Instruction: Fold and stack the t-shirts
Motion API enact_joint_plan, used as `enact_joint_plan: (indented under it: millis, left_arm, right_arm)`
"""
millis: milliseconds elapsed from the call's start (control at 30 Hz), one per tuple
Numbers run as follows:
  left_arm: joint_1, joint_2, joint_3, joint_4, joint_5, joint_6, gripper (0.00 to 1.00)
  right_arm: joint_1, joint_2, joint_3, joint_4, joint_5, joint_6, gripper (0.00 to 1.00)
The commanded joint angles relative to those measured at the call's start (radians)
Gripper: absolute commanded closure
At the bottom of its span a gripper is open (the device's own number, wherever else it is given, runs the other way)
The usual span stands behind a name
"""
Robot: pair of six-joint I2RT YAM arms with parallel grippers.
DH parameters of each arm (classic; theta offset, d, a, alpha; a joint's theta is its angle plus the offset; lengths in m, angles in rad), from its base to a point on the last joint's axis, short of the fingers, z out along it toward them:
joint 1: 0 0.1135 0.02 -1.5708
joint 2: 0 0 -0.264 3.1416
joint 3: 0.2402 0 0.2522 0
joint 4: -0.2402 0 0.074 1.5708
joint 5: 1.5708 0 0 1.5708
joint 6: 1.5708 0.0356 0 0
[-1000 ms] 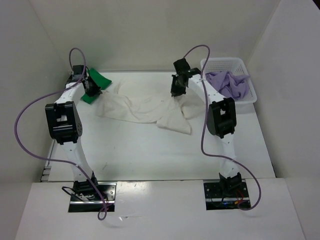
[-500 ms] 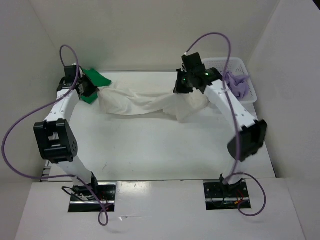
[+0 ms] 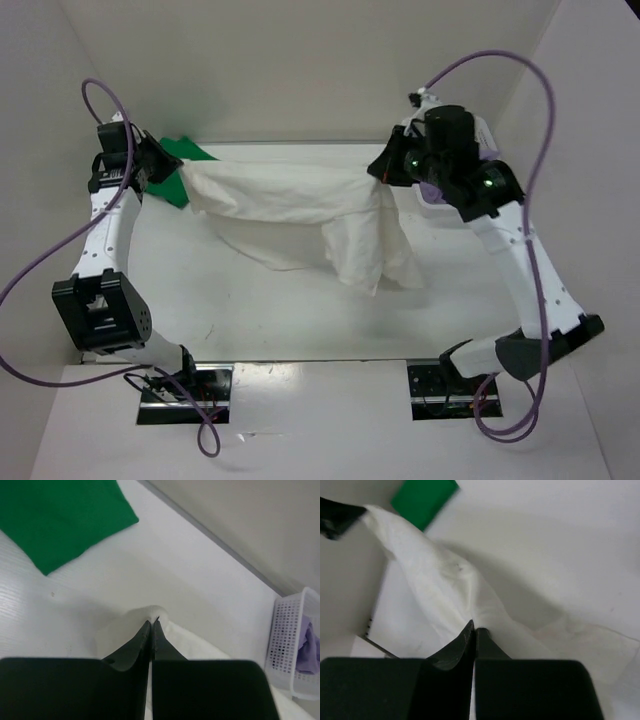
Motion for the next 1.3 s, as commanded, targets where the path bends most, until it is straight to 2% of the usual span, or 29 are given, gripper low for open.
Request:
enact_joint_plan:
  millis: [0,100,200,300,467,533,600,633,700,733,767,833,867,933,1000,1033,1100,1133,1200,1267]
  left_arm:
    - [0.013,0.052,-0.055,0.025,-0.029,0.010,0.98]
    - [0.013,0.118,-0.088,0.048,-0.018,0.010,0.98]
    - [0.013,0.201,-0.097,0.057,-0.018,0.010,0.98]
    - [-0.009,0.290,-0.040,0.057,-0.032,0.020,0.98]
    - [-0.043,0.441,0.153,0.033,-0.093,0.029,0.95]
    - [-0.052,0.501,0.204,0.010,-0.102,0.029,0.87]
    - [-0.061,0.529,0.256,0.010,-0.111,0.029,0.77]
    - [-0.061,0.540,0.265,0.010,-0.112,0.029,0.66]
    - [-0.061,0.552,0.276,0.010,-0.112,0.029,0.55]
    - [-0.061,0.543,0.287,0.010,-0.112,0.040,0.40]
    - [-0.061,0.526,0.268,0.010,-0.127,0.040,0.33]
    - [-0.061,0.453,0.177,0.033,-0.151,0.052,0.18]
    - [-0.049,0.425,0.138,0.057,-0.151,0.052,0.06]
    - [-0.029,0.338,0.063,0.067,-0.141,0.041,0.00]
    - [-0.018,0.237,-0.076,0.102,-0.141,0.041,0.02]
    - [-0.018,0.198,-0.133,0.120,-0.150,0.031,0.09]
    - [-0.018,0.103,-0.233,0.163,-0.150,0.021,0.25]
    - [-0.018,0.080,-0.306,0.177,-0.150,0.021,0.40]
    - [-0.018,0.023,-0.366,0.197,-0.150,0.021,0.47]
    - [-0.018,0.012,-0.402,0.197,-0.174,0.050,0.50]
  right_arm:
    - [-0.028,0.110,-0.209,0.068,-0.046,-0.026,1.00]
    - [-0.069,0.194,-0.353,0.194,-0.071,-0.035,1.00]
    - [-0.114,0.333,-0.392,0.280,-0.060,-0.049,1.00]
    - [-0.142,0.495,-0.291,0.289,-0.060,-0.049,1.00]
    - [-0.151,0.694,-0.027,0.266,-0.043,-0.028,1.00]
    - [-0.151,0.742,0.084,0.230,-0.025,-0.018,0.99]
    - [-0.151,0.785,0.128,0.220,-0.013,-0.018,0.95]
    - [-0.151,0.785,0.160,0.220,-0.013,-0.008,0.89]
    - [-0.151,0.799,0.183,0.200,-0.025,-0.008,0.78]
    - [-0.151,0.799,0.183,0.200,-0.025,-0.008,0.72]
    - [-0.151,0.785,0.183,0.200,-0.025,-0.008,0.64]
    - [-0.151,0.731,0.111,0.200,-0.025,-0.008,0.58]
    - [-0.151,0.707,0.079,0.216,-0.025,0.003,0.55]
    - [-0.151,0.624,-0.036,0.249,-0.025,0.012,0.54]
    - [-0.151,0.537,-0.161,0.297,-0.052,0.022,0.54]
    - [-0.151,0.511,-0.200,0.308,-0.052,0.031,0.54]
    - [-0.151,0.469,-0.299,0.331,-0.091,0.040,0.65]
    - [-0.151,0.437,-0.327,0.340,-0.101,0.040,0.72]
    - [-0.151,0.418,-0.383,0.351,-0.121,0.040,0.85]
    - [-0.151,0.404,-0.416,0.361,-0.131,0.040,0.85]
